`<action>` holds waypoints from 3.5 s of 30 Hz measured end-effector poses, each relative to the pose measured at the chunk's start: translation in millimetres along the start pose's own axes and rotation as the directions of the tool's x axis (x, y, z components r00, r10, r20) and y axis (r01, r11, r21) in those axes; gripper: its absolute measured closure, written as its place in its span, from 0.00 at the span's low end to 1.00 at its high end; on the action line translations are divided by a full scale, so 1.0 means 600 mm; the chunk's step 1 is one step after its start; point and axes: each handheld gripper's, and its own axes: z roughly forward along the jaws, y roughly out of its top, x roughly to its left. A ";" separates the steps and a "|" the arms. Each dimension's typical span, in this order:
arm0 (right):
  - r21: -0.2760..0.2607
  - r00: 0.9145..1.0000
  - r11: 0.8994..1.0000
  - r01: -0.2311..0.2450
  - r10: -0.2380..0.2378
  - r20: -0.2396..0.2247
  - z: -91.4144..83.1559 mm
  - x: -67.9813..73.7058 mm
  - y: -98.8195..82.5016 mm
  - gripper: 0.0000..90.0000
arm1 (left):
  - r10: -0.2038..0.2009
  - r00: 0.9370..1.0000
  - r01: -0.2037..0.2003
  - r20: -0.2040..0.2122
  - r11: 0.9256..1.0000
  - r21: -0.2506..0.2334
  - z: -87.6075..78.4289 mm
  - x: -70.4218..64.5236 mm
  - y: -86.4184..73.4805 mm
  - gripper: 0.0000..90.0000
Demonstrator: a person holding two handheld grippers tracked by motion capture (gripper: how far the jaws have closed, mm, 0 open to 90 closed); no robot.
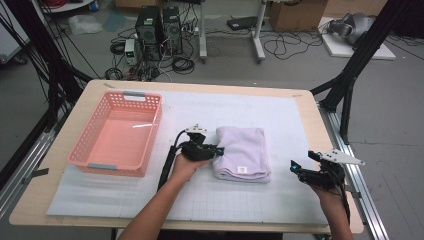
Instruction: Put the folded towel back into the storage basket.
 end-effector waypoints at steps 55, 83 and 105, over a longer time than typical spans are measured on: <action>0.014 0.999 1.000 0.024 -0.024 -0.022 0.012 0.012 0.003 0.22 | 0.001 0.996 -0.005 -0.087 0.999 -0.042 -0.035 0.037 -0.013 0.76; 0.017 0.999 1.000 0.023 -0.022 -0.033 0.014 0.018 0.005 0.22 | 0.407 0.913 -0.379 0.009 0.858 -0.348 -0.144 -0.026 0.034 0.77; 0.005 0.999 1.000 0.025 -0.025 -0.036 0.013 0.020 0.007 0.22 | 0.369 0.929 -0.344 -0.040 0.816 -0.465 -0.297 0.018 0.077 0.77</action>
